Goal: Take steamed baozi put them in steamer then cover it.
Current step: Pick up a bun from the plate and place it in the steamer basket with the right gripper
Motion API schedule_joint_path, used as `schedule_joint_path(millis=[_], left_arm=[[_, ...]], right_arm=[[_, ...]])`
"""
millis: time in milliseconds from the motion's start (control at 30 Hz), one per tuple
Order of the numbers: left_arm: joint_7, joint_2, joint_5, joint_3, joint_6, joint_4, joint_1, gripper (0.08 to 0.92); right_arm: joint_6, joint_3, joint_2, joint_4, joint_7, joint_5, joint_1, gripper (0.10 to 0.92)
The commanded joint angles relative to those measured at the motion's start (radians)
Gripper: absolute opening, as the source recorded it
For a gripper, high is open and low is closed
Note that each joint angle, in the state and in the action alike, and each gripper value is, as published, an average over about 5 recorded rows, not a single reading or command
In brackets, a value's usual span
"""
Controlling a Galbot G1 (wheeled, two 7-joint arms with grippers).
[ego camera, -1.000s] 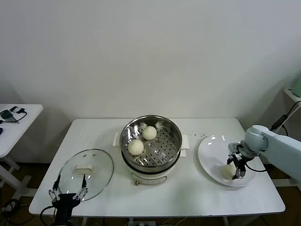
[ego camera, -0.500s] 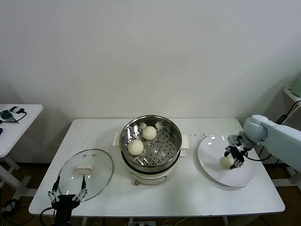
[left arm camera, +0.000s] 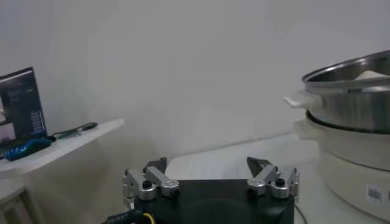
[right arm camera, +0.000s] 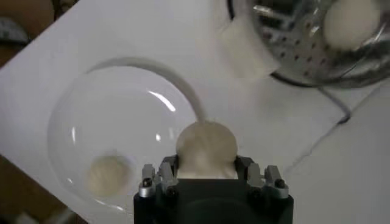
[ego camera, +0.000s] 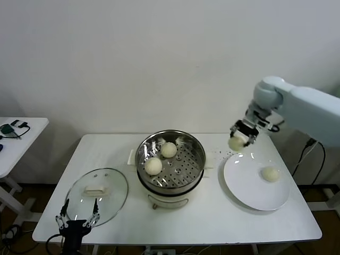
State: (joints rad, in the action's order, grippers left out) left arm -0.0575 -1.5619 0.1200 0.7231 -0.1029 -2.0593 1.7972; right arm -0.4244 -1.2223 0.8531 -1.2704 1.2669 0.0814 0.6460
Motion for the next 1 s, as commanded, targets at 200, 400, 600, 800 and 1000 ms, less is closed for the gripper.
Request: schedule_joint_path(millis=[200, 400, 600, 800, 1000], left_arm=[[0.010, 0.006, -0.031, -0.010, 0.015, -0.027, 0.014, 0.823], [0.016, 0.018, -0.025, -0.015, 0.017, -0.034, 0.017, 0.823], [0.016, 0.007, -0.022, -0.024, 0.020, -0.030, 0.003, 0.823], [0.015, 0.007, -0.024, -0.020, 0.015, -0.020, 0.003, 0.823], [0.018, 0.008, -0.025, -0.018, 0.014, -0.016, 0.001, 0.823]], right_arm=[[-0.185, 0.005, 0.331, -0.062, 0.024, 0.065, 0.038, 0.619], [-0.171, -0.024, 0.422, -0.068, 0.007, 0.081, -0.058, 0.623], [-0.163, -0.050, 0.469, -0.058, -0.004, 0.093, -0.114, 0.628], [-0.158, -0.066, 0.473, -0.073, -0.004, 0.087, -0.139, 0.636], [-0.150, -0.086, 0.464, -0.090, -0.004, 0.066, -0.143, 0.636]])
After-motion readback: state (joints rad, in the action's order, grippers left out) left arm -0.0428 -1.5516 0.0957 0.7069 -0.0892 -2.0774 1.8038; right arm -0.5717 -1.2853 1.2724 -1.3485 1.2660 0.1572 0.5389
